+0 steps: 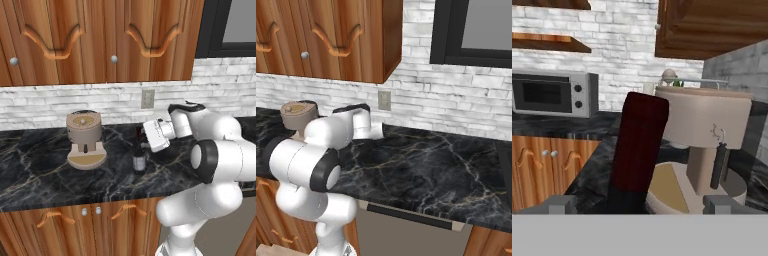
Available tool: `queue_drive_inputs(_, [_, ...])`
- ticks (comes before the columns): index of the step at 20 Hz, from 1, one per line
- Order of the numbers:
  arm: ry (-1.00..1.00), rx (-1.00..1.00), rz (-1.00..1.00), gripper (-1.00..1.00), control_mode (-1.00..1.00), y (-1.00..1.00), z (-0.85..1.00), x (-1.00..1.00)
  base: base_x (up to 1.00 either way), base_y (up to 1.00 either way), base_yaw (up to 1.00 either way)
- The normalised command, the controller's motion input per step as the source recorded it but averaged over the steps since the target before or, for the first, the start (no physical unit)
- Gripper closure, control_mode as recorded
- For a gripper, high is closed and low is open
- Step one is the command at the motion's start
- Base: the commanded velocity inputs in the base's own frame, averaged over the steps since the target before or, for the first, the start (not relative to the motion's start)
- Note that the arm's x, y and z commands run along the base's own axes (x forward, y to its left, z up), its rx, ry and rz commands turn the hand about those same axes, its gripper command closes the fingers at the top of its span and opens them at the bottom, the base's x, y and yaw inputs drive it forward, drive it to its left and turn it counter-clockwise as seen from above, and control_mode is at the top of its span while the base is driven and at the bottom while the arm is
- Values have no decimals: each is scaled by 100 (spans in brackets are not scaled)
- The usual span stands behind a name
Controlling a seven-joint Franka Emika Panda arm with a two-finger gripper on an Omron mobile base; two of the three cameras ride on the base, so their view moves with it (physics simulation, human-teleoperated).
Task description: There is a wine glass and glass cup on the dining counter. Place the wine bottle next to the wine glass and the juice bottle next to the glass cup.
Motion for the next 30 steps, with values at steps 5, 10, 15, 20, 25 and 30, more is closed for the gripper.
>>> queue_drive_inputs(5, [0,0,0,-100,-100,6,-9,-22,0,0,0])
queue_drive_inputs(10, [0,0,-2,-100,-100,6,-6,-2,0,0,0])
queue_drive_inputs(15, [2,2,-2,-100,-100,0,0,1,0,0,0])
queue_drive_inputs(20, [2,3,-2,-100,-100,4,0,0,0,0,0])
queue_drive_inputs(25, [4,3,-2,-100,-100,12,-2,3,0,0,0])
queue_drive_inputs(30, [6,2,-1,100,-100,9,-6,8,0,0,0])
